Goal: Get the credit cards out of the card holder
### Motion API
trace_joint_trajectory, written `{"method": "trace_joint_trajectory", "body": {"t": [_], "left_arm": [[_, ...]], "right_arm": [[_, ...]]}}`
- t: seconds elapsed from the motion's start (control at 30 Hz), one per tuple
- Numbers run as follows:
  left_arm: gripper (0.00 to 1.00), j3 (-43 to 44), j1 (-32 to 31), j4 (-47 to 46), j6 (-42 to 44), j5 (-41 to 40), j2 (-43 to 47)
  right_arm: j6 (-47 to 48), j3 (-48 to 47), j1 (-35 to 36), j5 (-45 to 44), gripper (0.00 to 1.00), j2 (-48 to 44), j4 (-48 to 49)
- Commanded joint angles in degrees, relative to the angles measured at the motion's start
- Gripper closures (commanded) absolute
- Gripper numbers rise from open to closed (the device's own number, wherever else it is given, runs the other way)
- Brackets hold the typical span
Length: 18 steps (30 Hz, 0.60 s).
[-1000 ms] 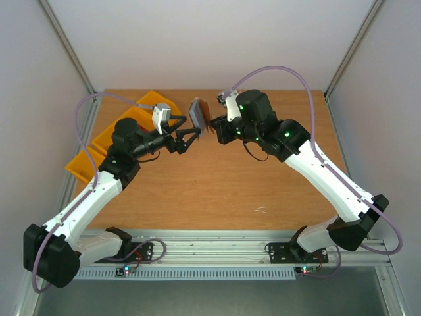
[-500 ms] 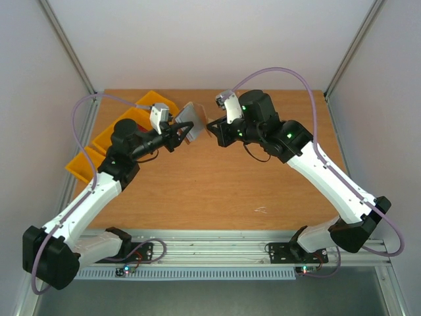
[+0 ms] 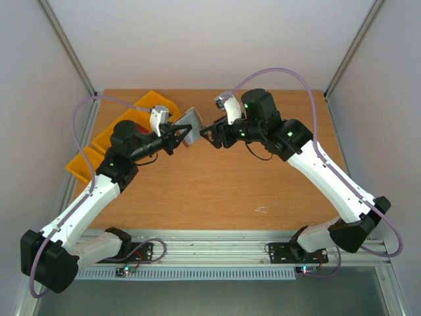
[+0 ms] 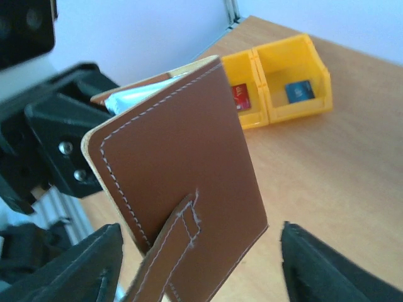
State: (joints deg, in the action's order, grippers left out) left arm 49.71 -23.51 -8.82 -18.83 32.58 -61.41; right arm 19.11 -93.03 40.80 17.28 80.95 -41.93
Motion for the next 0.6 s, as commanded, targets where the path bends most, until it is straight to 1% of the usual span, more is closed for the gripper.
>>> {"method": "trace_joint_trajectory", "body": {"t": [0.0, 0.13, 0.17, 0.2, 0.23, 0.3, 0.43, 0.47, 0.5, 0.53, 0.57], "left_arm": [[1.0, 1.29, -0.22, -0.62, -1.5, 0.27, 0.87], [1.0, 1.7, -0.25, -0.76, -1.87, 0.29, 0.77], [1.0, 1.66, -0.22, -0.75, -1.82, 0.64, 0.85], [1.0, 1.62, -0.23, -0.83, -1.89, 1.01, 0.89], [1.0, 1.49, -0.22, -0.79, -1.91, 1.27, 0.93], [1.0, 1.28, -0.23, -0.84, -1.99, 1.55, 1.1], [1.0, 1.01, -0.27, -1.64, -2.09, 2.61, 1.12], [0.99, 0.93, -0.25, -1.92, -2.09, 3.08, 1.19], [0.96, 0.88, -0.23, -2.19, -2.13, 3.4, 1.2], [0.88, 0.76, -0.23, -2.52, -2.3, 3.67, 1.27], [0.77, 0.67, -0.22, -2.86, -2.66, 3.9, 1.38]], "right_arm": [[3.26, -1.19, 3.52, -2.98, 0.2, 2.56, 3.0], [5.26, -1.15, 5.8, -10.43, 0.19, 4.84, 3.34], [5.16, -0.8, 5.87, -13.97, 0.24, 5.74, 2.67], [4.96, -0.57, 5.87, -15.35, 0.29, 5.87, 2.49], [4.64, -0.31, 5.87, -16.7, 0.36, 5.81, 2.52], [3.56, 0.48, 5.87, -20.36, 0.54, 5.36, 2.91], [1.92, 1.01, 5.28, -24.34, 0.92, 4.64, 2.47], [1.32, 1.08, 4.83, -24.12, 0.97, 4.43, 2.13], [0.56, 1.22, 4.02, -22.9, 0.99, 4.12, 1.9], [-0.14, 1.5, 3.13, -20.5, 0.99, 3.56, 2.04], [-0.81, 2.17, 1.89, -16.92, 0.99, 2.81, 2.73]]}}
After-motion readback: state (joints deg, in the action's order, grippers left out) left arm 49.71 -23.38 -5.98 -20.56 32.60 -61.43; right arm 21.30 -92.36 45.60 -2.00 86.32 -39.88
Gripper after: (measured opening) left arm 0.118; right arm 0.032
